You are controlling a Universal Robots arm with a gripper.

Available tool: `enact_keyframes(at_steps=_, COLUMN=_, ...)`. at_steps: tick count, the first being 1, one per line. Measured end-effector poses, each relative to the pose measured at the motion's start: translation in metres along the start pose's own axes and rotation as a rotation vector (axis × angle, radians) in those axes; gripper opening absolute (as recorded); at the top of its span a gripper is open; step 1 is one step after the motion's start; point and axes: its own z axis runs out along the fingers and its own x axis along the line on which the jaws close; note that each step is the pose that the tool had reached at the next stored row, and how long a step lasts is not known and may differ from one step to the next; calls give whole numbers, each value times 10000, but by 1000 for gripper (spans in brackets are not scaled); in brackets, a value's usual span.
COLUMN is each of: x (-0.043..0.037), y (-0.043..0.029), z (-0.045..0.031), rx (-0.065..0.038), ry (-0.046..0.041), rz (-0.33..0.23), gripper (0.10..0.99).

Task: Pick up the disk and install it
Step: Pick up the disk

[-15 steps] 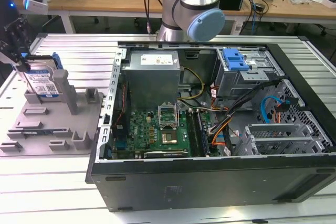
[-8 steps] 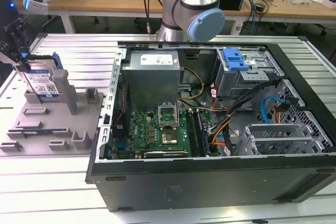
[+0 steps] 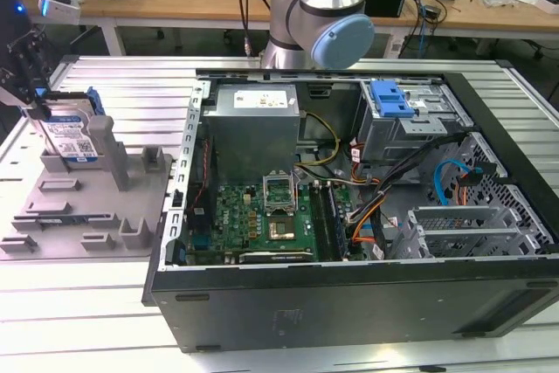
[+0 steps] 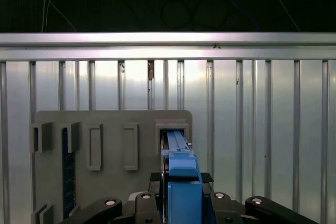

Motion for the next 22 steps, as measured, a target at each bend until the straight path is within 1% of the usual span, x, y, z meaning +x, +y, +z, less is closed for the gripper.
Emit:
enact_keyframes(at_steps=3, x=0, y=0, z=-12, rx=-1, ry=-12, rz=-1, gripper=365)
enact_keyframes(at_steps=7, x=0, y=0, z=-57, rx=-1, ry=-65, rz=0, gripper=365)
enact_keyframes(at_steps=10, x=1, y=-1, z=-87, rx=-1, ry=-83, rz=0, gripper=365)
enact_keyframes(at_steps=14, x=1, y=-1, z=-150, rx=0, ry=-107, rz=0, gripper=365)
enact_keyframes(at_steps=16, x=1, y=-1, z=-205, rx=-1, ry=-139, rz=0, gripper=365)
enact_keyframes(at_steps=17, x=2, y=-1, z=-220, rx=-1, ry=-150, rz=0, gripper=365)
enact_keyframes(at_steps=19, x=2, y=-2, z=-291, rx=-1, ry=-200, rz=1, gripper=365)
enact_keyframes(at_steps=21, x=3, y=-3, z=-377, rx=-2, ry=-290, rz=2, gripper=365)
enact_keyframes(at_steps=22, x=3, y=-3, z=-397, rx=-2, ry=-314, rz=2, gripper=365)
